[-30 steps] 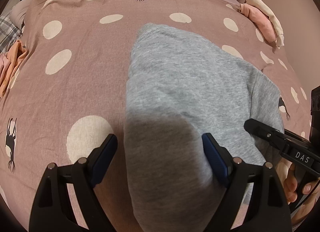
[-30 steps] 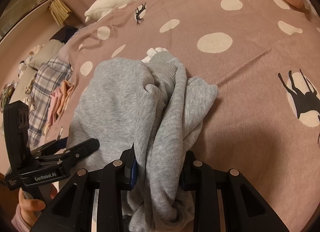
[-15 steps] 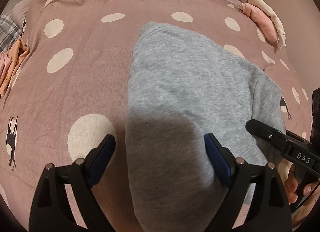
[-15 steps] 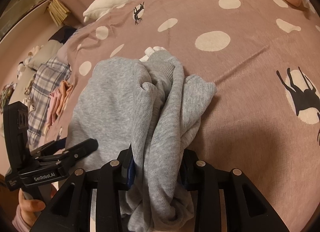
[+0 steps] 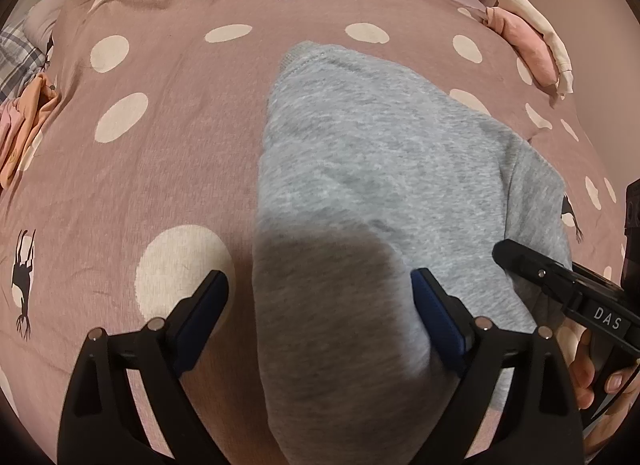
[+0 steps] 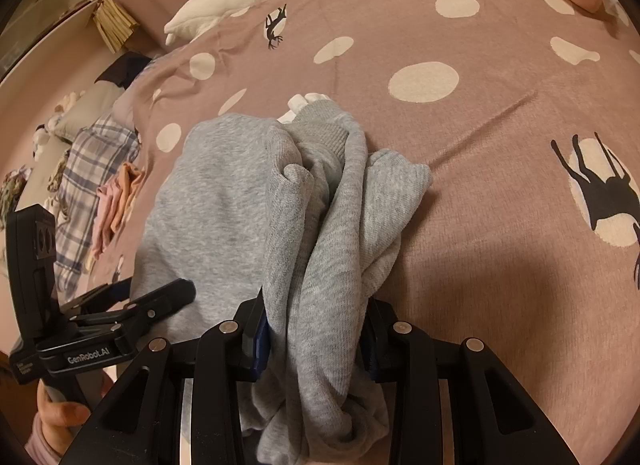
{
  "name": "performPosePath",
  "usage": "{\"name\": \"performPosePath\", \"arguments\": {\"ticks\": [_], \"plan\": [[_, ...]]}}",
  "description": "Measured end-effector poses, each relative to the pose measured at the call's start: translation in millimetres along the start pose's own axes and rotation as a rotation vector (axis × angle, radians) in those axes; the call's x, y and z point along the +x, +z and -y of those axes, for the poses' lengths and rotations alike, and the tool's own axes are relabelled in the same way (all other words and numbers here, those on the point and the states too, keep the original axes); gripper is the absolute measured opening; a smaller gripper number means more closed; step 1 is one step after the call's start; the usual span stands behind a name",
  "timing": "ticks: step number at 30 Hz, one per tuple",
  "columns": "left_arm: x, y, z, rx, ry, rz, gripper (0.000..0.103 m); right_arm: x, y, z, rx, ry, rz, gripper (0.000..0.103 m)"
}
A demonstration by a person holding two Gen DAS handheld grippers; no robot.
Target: Fold small clothes
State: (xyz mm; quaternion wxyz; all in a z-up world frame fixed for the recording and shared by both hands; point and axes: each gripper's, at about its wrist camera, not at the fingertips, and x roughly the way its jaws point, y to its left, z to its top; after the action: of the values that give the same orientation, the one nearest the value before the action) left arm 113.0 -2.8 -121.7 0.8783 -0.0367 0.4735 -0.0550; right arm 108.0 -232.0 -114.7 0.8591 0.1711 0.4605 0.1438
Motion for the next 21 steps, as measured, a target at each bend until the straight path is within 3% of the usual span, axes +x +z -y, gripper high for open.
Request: {"name": "performPosePath", "arguments": {"ticks": [3,21], "plan": [[0.0,-0.1,-0.9,-0.002,0.001,-0.001,0.095,0.3,0.7,0.1,0.005,-0.010,-0.001,0.041],[1.0,0.1,-4.6,-0.025,0.007,-0.013,0.102,-0.5,0.3,3.9,0.013,-0.007,-0.003,0.044]]}}
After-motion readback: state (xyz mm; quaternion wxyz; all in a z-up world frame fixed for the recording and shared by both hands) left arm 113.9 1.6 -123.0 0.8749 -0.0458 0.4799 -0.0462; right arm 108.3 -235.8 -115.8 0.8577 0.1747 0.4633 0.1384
